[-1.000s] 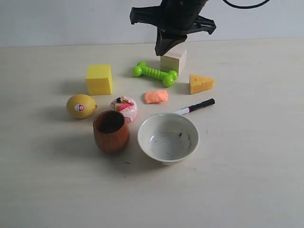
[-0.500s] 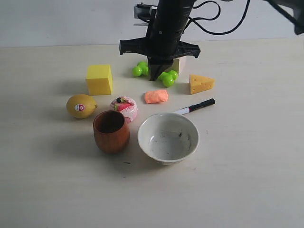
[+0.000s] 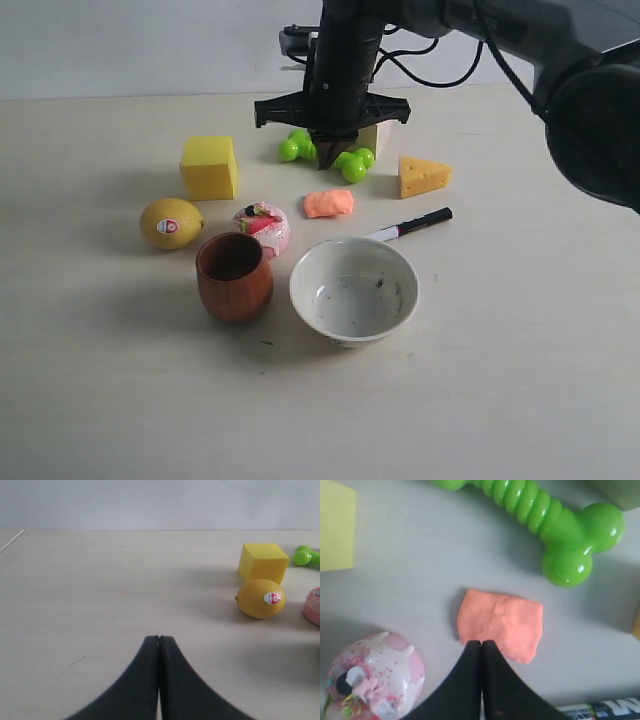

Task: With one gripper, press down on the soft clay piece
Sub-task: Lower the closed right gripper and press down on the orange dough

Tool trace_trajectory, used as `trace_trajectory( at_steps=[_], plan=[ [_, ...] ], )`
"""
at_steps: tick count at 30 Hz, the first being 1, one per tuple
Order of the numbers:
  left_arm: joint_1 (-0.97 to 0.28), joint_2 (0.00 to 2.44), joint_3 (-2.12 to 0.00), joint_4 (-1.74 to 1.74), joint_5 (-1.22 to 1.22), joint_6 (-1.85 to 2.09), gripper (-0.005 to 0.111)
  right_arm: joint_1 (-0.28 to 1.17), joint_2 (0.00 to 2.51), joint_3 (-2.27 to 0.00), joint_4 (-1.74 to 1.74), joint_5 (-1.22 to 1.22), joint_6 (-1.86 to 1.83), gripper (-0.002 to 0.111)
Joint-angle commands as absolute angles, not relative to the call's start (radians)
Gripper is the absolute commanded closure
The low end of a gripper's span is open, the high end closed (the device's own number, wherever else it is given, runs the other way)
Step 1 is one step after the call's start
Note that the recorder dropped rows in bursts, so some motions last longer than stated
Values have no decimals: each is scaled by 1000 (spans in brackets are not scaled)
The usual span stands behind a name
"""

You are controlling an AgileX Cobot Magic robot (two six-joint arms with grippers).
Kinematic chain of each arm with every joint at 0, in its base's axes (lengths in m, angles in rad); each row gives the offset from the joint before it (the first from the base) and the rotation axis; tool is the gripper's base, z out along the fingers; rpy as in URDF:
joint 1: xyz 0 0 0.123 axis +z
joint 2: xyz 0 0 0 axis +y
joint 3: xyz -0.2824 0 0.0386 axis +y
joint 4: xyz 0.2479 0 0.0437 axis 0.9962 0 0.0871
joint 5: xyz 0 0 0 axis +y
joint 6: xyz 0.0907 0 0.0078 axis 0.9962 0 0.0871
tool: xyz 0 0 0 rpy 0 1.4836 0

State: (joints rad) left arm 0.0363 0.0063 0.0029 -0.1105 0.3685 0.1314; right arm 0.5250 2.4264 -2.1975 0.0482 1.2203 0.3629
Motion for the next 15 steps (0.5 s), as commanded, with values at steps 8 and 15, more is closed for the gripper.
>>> trace_trajectory(
  at_steps=[8,15],
  plan=[
    [37,0,0,-108,359,132,107,522,2488,-2229,-25,1221,368,108],
    [37,0,0,-108,359,132,107,520,2517,-2229,-17,1221,385,108]
  ],
)
